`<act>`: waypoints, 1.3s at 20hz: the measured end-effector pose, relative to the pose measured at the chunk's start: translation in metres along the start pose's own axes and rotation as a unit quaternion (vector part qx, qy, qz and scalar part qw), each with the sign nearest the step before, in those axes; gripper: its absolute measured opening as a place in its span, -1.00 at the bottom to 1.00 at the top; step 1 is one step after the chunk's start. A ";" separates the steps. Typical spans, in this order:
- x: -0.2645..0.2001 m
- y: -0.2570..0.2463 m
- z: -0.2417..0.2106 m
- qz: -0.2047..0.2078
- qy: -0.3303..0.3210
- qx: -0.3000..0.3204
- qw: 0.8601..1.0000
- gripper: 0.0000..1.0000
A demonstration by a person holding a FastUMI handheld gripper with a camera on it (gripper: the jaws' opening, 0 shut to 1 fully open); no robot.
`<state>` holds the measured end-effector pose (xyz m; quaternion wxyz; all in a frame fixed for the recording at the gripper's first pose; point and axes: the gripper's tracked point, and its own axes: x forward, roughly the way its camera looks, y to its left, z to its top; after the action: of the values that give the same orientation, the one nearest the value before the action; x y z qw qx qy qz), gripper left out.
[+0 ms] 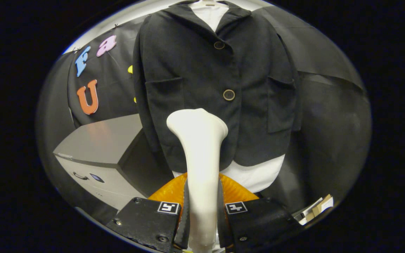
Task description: Iron the clothes twice with a garment steamer, once on the left side and once on the right side.
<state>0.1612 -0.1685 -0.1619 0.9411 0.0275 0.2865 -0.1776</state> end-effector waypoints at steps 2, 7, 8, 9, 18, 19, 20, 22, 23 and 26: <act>0.007 0.001 -0.009 -0.004 0.006 -0.003 1.000 -0.30; 0.020 0.002 -0.029 -0.009 0.037 0.003 0.999 -0.30; 0.021 0.002 -0.033 -0.010 0.043 0.004 0.999 -0.30; 0.022 0.001 -0.038 -0.011 0.049 0.005 0.999 -0.30; 0.011 -0.005 -0.056 -0.014 0.078 0.001 0.997 -0.30; 0.008 -0.007 -0.051 -0.013 0.074 0.004 0.997 -0.31; 0.003 -0.010 -0.041 -0.011 0.065 0.008 0.998 -0.31; -0.009 -0.017 -0.017 -0.008 0.038 0.019 0.999 -0.30; -0.015 -0.022 0.000 -0.008 0.020 0.024 0.999 -0.30; -0.037 -0.044 0.051 -0.018 -0.037 0.040 0.998 -0.31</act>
<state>0.1443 -0.2057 -0.0967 0.9457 0.0530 0.2450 -0.2069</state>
